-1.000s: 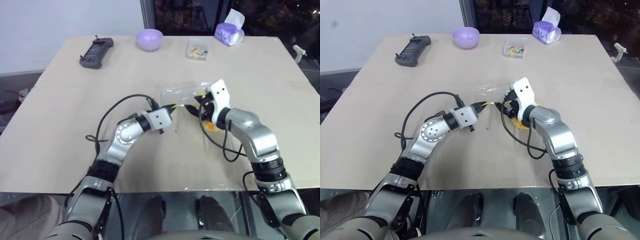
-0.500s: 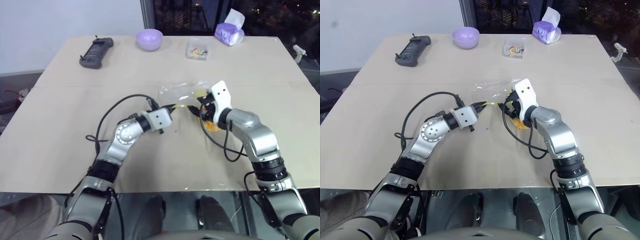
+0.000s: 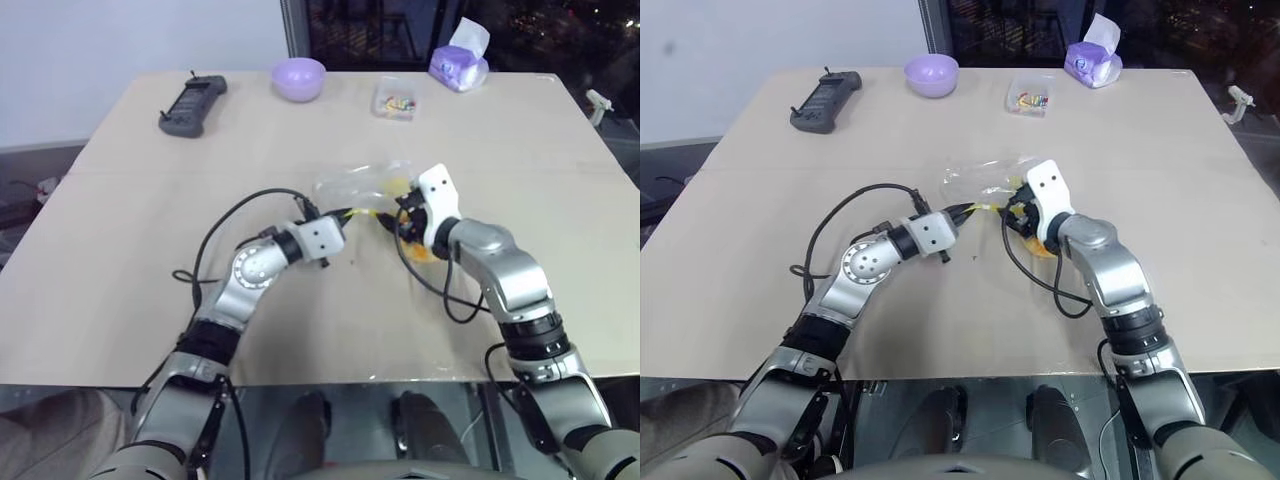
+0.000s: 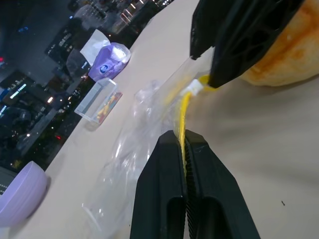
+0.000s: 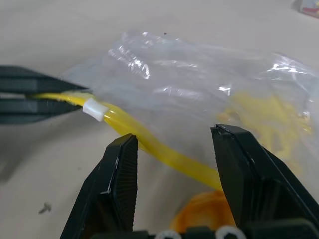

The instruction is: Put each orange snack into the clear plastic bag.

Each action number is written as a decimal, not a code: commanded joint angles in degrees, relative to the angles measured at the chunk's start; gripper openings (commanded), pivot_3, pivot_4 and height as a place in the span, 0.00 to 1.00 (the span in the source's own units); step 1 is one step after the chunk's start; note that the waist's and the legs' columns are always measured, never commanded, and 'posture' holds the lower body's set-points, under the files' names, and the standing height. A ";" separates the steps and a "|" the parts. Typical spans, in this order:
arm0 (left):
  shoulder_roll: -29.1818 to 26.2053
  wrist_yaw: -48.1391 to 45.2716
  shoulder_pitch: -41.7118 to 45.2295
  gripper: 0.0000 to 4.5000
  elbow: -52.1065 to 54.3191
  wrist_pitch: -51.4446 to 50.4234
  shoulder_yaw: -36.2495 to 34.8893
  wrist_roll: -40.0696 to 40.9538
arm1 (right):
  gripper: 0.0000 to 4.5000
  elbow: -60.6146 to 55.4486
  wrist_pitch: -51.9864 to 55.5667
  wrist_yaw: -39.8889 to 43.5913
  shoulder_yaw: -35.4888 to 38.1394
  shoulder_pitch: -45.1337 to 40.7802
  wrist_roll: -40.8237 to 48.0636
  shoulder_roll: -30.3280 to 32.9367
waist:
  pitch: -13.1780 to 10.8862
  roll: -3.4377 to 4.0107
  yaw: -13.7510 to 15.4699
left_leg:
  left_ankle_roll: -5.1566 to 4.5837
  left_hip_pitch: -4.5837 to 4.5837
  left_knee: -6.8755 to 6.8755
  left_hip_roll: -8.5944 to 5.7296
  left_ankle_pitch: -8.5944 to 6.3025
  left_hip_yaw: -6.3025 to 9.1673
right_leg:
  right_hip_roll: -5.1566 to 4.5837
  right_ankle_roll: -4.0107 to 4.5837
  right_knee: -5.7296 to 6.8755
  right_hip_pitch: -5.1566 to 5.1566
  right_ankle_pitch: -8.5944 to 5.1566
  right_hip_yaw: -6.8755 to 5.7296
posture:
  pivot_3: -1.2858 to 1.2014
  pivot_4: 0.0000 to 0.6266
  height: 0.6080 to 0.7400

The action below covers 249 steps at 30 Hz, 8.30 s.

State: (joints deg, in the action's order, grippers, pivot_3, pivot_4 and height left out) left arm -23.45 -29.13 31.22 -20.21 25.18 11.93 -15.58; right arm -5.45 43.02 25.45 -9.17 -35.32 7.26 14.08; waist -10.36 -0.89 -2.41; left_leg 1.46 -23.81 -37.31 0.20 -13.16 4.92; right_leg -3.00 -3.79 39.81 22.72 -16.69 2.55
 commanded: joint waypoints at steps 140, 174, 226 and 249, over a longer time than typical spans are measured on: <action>-0.92 -8.68 -0.53 0.00 5.05 -2.18 3.27 4.46 | 0.57 6.12 -46.49 5.42 -13.48 1.73 -40.42 14.92 | 0.00 0.00 0.09 | 0.02 0.01 -0.02 0.00 0.01 -0.03 | 0.00 -0.01 -0.03 -0.02 0.00 0.02 | 0.52 0.24 1.00; -1.18 -8.88 -2.61 0.00 7.41 -3.17 3.78 4.78 | 0.57 14.22 -47.28 2.59 -11.24 -1.95 -42.20 18.81 | 0.00 0.00 0.08 | 0.02 0.02 -0.03 0.00 0.01 -0.04 | -0.01 0.00 -0.02 -0.02 0.00 0.03 | 0.52 0.24 1.00; 0.36 -6.69 2.51 0.00 1.25 -2.14 -0.14 7.30 | 0.02 1.91 4.89 5.46 18.05 1.81 14.26 1.09 | 0.01 0.02 0.02 | 0.00 0.03 -0.05 -0.01 0.00 0.01 | 0.00 0.00 0.01 -0.08 0.00 -0.01 | 0.52 0.24 1.00; 0.03 -7.74 1.72 0.00 3.62 -3.05 0.89 7.32 | 0.99 25.25 -49.98 -3.92 -11.08 -5.01 -29.73 12.98 | 0.01 0.02 -0.06 | 0.01 0.03 -0.04 0.00 0.01 -0.05 | 0.00 -0.01 -0.01 -0.04 0.00 0.04 | 0.52 0.24 1.00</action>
State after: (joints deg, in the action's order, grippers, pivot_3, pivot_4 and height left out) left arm -23.17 -37.95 32.96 -18.34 21.74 13.82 -8.45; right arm 20.25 -5.29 22.90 -20.63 -39.02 -20.92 26.14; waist -10.35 -0.88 -2.46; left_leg 1.47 -23.78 -37.36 0.20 -13.15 4.87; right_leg -3.00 -3.80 39.79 22.68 -16.69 2.59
